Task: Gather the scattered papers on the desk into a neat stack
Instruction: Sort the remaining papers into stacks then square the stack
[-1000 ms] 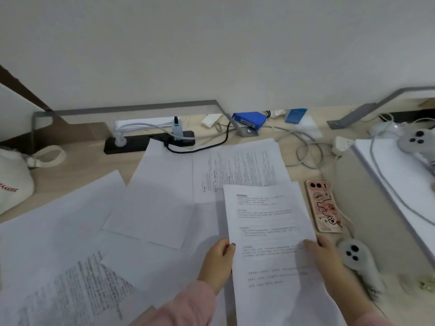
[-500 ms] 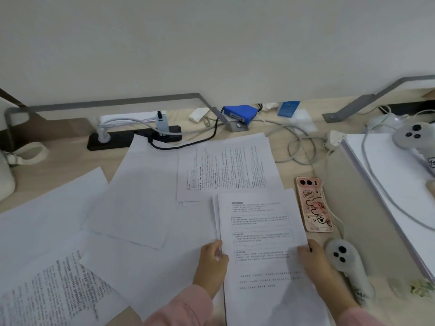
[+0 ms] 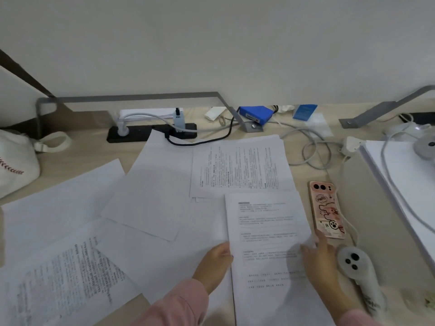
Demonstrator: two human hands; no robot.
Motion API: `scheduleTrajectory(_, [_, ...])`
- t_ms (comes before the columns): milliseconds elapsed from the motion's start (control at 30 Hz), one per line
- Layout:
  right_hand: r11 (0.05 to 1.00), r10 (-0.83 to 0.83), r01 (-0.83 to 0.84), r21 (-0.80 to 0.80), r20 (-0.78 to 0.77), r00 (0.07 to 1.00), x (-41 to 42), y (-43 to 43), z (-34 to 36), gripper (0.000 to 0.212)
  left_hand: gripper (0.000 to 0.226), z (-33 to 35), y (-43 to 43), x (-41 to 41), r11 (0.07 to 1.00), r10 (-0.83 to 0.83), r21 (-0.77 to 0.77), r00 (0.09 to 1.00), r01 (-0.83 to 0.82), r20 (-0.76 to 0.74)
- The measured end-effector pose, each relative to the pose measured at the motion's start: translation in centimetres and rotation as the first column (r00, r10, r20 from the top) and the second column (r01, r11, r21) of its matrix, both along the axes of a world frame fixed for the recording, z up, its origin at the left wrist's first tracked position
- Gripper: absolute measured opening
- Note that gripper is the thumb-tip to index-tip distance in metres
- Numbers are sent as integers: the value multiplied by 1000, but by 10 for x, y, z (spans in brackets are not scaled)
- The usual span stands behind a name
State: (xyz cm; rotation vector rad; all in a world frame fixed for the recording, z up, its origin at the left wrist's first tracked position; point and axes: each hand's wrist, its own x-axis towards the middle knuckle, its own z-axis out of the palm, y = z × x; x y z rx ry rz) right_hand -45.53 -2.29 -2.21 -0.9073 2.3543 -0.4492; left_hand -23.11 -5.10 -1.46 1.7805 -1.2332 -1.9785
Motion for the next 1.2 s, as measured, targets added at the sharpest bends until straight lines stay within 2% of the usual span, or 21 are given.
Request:
scheduleTrajectory(67, [1000, 16, -18, -21, -113, 994, 15, -3, 8, 61, 24, 5, -1, 16, 999, 45, 7, 999, -45, -9])
scheduleTrajectory(100, [998, 45, -49, -27, -121, 992, 25, -8, 13, 60, 24, 6, -1, 28, 997, 77, -9, 997, -77, -5])
scheduleTrajectory(200, [973, 226, -228, -49, -31, 974, 65, -29, 24, 56, 20, 10, -1, 73, 971, 234, -61, 972, -233, 17])
scheduleTrajectory(267, [926, 373, -371, -69, 17, 928, 100, -45, 24, 54, 21, 11, 0, 113, 937, 338, -118, 939, -328, 70])
scheduleTrajectory(367, [810, 584, -579, -95, 32, 811, 167, -59, 23, 49, 24, 11, 11, 176, 891, 438, -214, 882, -400, 175])
scheduleTrajectory(500, [581, 814, -807, -104, 71, 577, 254, -56, 11, 49, 40, 4, 38, 260, 853, 521, -281, 748, -440, 410])
scheduleTrajectory(567, [465, 885, -881, -84, 85, 459, 296, -54, 6, 52, 51, 0, 50, 301, 813, 574, -278, 627, -511, 527])
scheduleTrajectory(633, [389, 920, -918, -76, 78, 384, 334, -58, 3, 55, 64, 0, 60, 337, 744, 628, -260, 511, -616, 586])
scheduleTrajectory(700, [338, 941, -937, -85, 52, 334, 368, -66, 3, 57, 76, -3, 66, 362, 717, 631, -229, 474, -659, 614])
scheduleTrajectory(767, [305, 952, -949, -77, 30, 304, 397, -76, 3, 58, 81, -12, 67, 377, 689, 657, -214, 473, -692, 588])
scheduleTrajectory(800, [287, 958, -957, -50, 21, 286, 409, -80, 3, 60, 80, -15, 66, 379, 646, 703, -212, 463, -733, 539])
scheduleTrajectory(900, [218, 976, -973, 82, 6, 219, 431, -79, -2, 66, 57, -19, 61, 378, 558, 803, -169, 477, -812, 357])
scheduleTrajectory(1000, [184, 983, -972, 148, -3, 185, 437, -67, -7, 69, 19, -16, 60, 376, 614, 781, -92, 586, -784, 215])
scheduleTrajectory(1067, [185, 976, -976, 116, 91, 196, 440, -61, -4, 80, 8, -12, 62, 380, 626, 778, -128, 605, -769, 171])
scheduleTrajectory(1133, [200, 941, -978, 54, 267, 207, 442, -55, 6, 108, 11, -7, 62, 387, 565, 825, -227, 541, -793, 165])
scheduleTrajectory(1200, [147, 928, -989, 0, 347, 138, 443, -46, 20, 118, 14, -2, 60, 399, 449, 893, -308, 420, -839, 159])
